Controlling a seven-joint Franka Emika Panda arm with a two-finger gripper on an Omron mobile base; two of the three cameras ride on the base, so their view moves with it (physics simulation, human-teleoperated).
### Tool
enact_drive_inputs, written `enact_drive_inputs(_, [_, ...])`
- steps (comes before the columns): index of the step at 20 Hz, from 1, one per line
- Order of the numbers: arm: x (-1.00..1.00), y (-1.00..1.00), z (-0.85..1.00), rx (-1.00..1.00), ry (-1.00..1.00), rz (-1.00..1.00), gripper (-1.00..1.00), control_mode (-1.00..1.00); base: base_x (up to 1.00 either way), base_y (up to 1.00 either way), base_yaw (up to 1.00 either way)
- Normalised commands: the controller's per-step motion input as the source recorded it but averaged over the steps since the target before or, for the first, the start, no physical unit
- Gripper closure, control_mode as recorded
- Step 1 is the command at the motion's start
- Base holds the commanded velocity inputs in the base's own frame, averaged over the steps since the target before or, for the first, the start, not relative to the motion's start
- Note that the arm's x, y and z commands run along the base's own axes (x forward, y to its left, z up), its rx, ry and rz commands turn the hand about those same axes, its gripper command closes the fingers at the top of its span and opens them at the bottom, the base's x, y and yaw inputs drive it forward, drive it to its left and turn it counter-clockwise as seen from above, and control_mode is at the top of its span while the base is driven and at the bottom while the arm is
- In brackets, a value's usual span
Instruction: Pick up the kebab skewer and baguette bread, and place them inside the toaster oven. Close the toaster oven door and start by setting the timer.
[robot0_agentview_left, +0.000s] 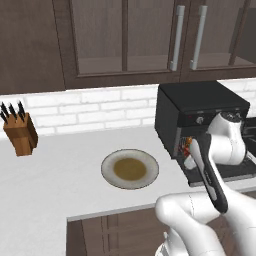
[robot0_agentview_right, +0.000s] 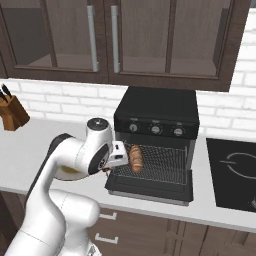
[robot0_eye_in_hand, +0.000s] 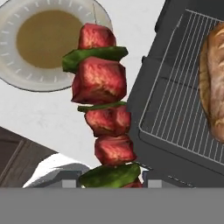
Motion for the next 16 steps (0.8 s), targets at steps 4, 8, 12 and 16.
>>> enact_drive_inputs(4, [0.0, -1.0, 0.29, 0.0, 0.0, -0.06, 1.0, -1.0, 0.0, 0.0, 0.0])
enact_drive_inputs(8, [0.02, -1.0, 0.28, 0.0, 0.0, -0.08, 1.0, -1.0, 0.0, 0.0, 0.0])
enact_drive_inputs(12, [0.12, -1.0, 0.2, 0.01, 0.0, -0.07, 1.0, -1.0, 0.0, 0.0, 0.0])
enact_drive_inputs(16, [0.33, -1.0, 0.05, 0.05, 0.0, -0.02, 1.0, -1.0, 0.0, 0.0, 0.0])
